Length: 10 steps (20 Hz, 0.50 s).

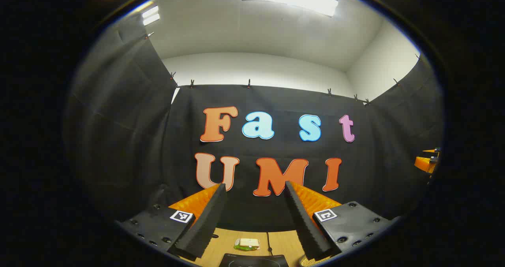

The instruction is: First push the handle of the pot to place it horizontally, then grasp the pot with both hands and set it on the induction cooktop.

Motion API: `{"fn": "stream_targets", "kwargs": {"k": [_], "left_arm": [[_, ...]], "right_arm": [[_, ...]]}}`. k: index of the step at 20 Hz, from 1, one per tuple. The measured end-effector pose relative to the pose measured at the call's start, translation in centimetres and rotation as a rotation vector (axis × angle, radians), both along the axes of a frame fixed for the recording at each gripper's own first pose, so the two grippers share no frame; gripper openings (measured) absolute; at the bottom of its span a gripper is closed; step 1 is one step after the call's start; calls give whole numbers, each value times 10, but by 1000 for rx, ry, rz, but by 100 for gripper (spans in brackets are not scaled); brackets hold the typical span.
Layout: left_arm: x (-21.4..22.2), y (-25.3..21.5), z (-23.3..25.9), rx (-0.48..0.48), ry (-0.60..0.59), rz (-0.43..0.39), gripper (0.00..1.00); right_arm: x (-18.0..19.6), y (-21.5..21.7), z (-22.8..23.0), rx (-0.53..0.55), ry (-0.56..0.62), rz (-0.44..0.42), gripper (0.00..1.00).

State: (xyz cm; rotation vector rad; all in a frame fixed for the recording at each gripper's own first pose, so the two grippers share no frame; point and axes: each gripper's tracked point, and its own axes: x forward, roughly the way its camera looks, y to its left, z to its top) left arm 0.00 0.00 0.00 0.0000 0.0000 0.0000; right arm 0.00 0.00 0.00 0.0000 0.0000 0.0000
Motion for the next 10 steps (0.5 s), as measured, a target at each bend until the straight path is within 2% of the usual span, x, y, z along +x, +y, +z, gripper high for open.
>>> {"fn": "stream_targets", "kwargs": {"k": [1,2,9,10], "left_arm": [[2,1,-3,-1,8,1,98],[2,3,-7,5,18,2,96],[5,7,-13,11,31,6,94],[4,6,-13,12,29,5,98]], "right_arm": [[0,2,0,0,0,3,100],[-1,3,-1,0,1,7,95],[-3,13,2,-1,-1,31,95],[-2,15,1,-1,0,35,95]]}}
